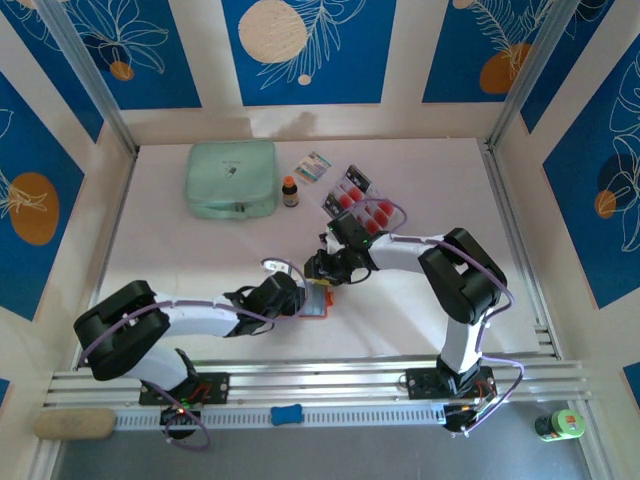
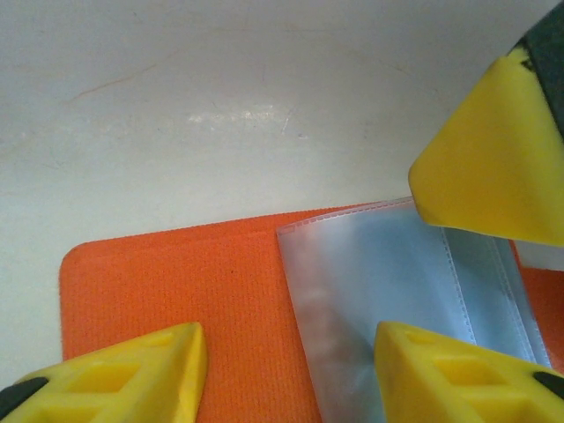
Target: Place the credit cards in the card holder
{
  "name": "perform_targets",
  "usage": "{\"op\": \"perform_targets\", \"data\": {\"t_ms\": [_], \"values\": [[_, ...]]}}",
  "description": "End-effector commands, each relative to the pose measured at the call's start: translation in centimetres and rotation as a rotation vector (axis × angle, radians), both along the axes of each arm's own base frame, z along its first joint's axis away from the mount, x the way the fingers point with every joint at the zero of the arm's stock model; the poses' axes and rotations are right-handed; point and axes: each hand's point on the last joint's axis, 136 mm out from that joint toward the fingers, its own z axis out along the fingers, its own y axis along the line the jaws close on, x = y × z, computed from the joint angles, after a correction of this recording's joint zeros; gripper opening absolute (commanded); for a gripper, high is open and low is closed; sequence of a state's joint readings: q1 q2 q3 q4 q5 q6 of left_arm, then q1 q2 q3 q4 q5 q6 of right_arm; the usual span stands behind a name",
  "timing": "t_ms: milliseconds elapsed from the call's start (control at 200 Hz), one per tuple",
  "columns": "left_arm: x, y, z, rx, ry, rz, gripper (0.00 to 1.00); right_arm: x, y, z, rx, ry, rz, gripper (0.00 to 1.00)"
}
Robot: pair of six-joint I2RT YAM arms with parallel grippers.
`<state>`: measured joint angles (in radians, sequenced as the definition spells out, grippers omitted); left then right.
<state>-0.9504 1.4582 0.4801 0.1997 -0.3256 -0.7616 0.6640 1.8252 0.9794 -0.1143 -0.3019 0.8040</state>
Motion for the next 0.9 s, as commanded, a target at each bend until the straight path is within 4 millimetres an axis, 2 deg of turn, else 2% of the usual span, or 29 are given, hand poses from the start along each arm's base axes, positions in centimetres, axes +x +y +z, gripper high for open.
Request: {"op": "perform_targets", "data": {"t_ms": [0, 150, 310, 410, 510, 635, 760, 895], "values": [[-1.6, 1.2, -2.6, 0.05, 0.092, -0.01, 0.53, -0.7, 0.8, 0.1, 0.039, 0.032, 0.033, 0.33], [-1.6, 1.2, -2.6, 0.049, 0.091, -0.01, 0.53, -0.7, 1.1, 0.5, 0.057, 0.037, 0.042, 0.28], [-1.5, 1.2, -2.3, 0.045, 0.084, -0.009, 0.54, -0.8, 1.6, 1.1, 0.087, 0.046, 0.05, 0.28], [-1.3, 1.1, -1.5, 0.032, 0.064, -0.008, 0.6, -0.8, 1.7, 1.4, 0.101, 0.051, 0.049, 0.31], [-0.9, 1.1, 0.4, 0.009, 0.025, -0.002, 0.74, -0.8, 1.8, 1.9, 0.112, 0.054, 0.042, 0.4], [-0.3, 1.3, 3.7, -0.026, -0.046, 0.008, 0.88, -1.0, 2.0, 2.8, 0.129, 0.056, 0.034, 0.46], [0.1, 2.2, 6.2, -0.047, -0.103, 0.032, 0.94, -1.2, 2.4, 3.5, 0.141, 0.056, 0.032, 0.48], [0.1, 3.5, 7.6, -0.063, -0.131, 0.057, 0.96, -1.4, 3.1, 4.2, 0.152, 0.056, 0.034, 0.48]]}}
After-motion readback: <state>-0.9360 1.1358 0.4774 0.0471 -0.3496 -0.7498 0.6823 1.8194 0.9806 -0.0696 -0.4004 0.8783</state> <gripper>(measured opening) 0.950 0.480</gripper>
